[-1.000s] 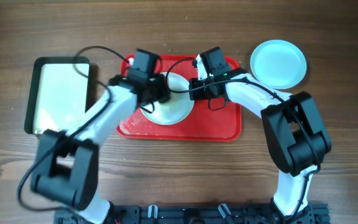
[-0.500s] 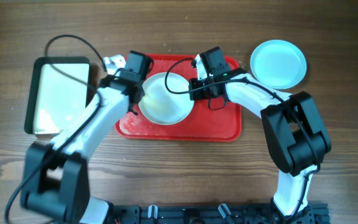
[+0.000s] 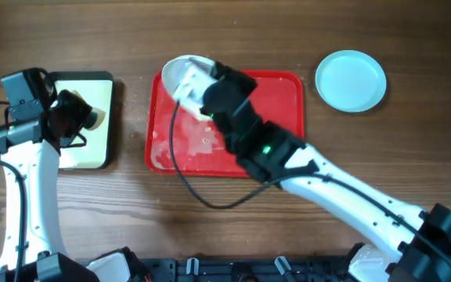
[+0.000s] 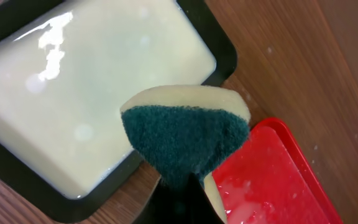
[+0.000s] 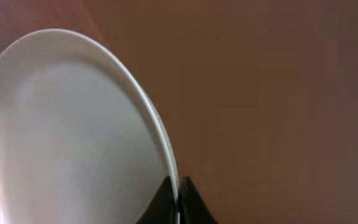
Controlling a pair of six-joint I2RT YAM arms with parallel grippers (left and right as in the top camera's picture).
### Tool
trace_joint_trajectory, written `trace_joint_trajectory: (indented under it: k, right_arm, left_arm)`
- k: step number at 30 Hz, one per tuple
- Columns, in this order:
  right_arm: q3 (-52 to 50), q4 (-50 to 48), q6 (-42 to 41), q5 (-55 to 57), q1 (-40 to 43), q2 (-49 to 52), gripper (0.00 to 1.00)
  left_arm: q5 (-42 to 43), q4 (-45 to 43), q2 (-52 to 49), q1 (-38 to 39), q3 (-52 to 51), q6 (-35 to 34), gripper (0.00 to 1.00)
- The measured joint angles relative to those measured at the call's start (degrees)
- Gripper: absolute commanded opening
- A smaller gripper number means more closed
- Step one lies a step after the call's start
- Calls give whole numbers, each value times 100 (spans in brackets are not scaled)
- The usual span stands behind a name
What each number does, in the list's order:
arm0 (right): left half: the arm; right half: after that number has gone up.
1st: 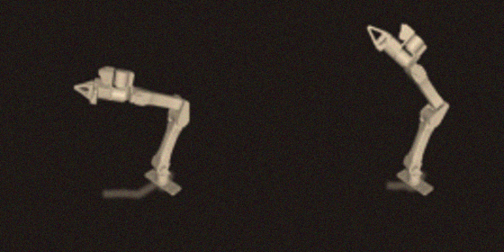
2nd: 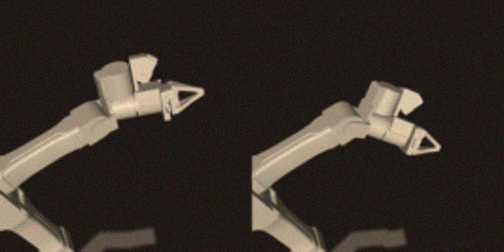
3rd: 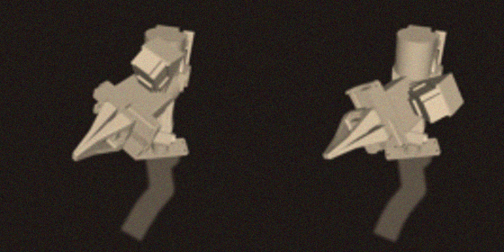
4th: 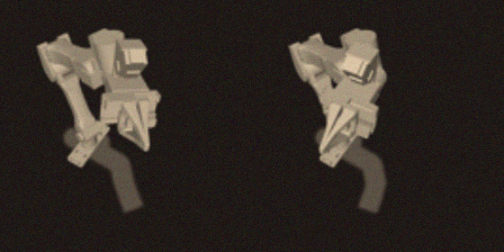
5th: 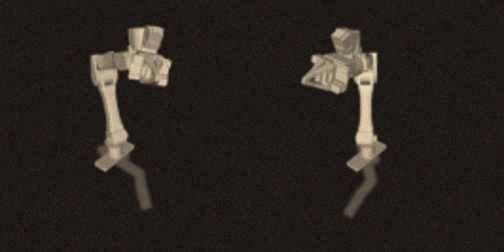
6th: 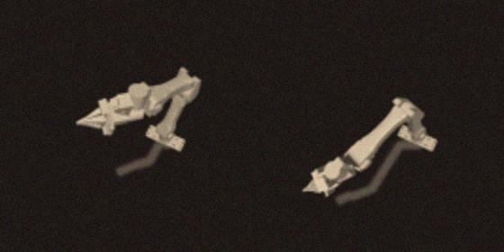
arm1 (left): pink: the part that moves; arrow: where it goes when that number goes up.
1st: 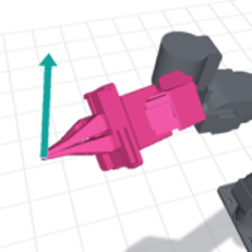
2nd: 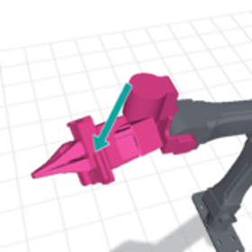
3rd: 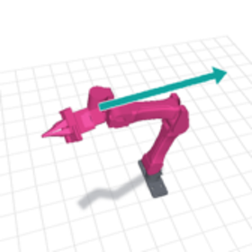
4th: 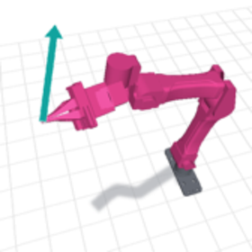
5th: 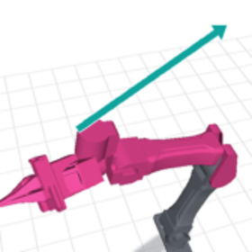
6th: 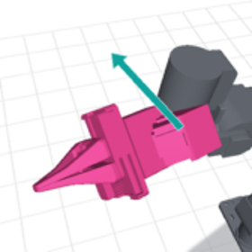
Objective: Clean dirty plates on tray and stack at the side
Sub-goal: 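Lift the white plate with the right gripper and tilt it up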
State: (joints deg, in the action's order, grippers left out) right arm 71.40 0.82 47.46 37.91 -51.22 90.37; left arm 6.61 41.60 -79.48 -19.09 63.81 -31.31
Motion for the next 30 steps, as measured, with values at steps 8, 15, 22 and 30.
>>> trace_joint_trajectory:
  k: [8, 15, 22, 30]
  right_arm:
    - [-2, -1016, 3777, 1060, -704, 0, 4]
    - [48, 1482, 868, -426, 160, 157, 4]
    - [-37, -3016, 1690, 1694, 247, 376, 4]
    - [-166, 898, -122, 595, 348, 682, 4]
  left_arm:
    - [81, 7, -13, -33, 0, 83, 4]
    - [87, 15, -13, -33, 0, 85, 4]
    - [98, 83, -13, -33, -2, 85, 4]
    - [98, 66, -17, -33, -7, 90, 4]
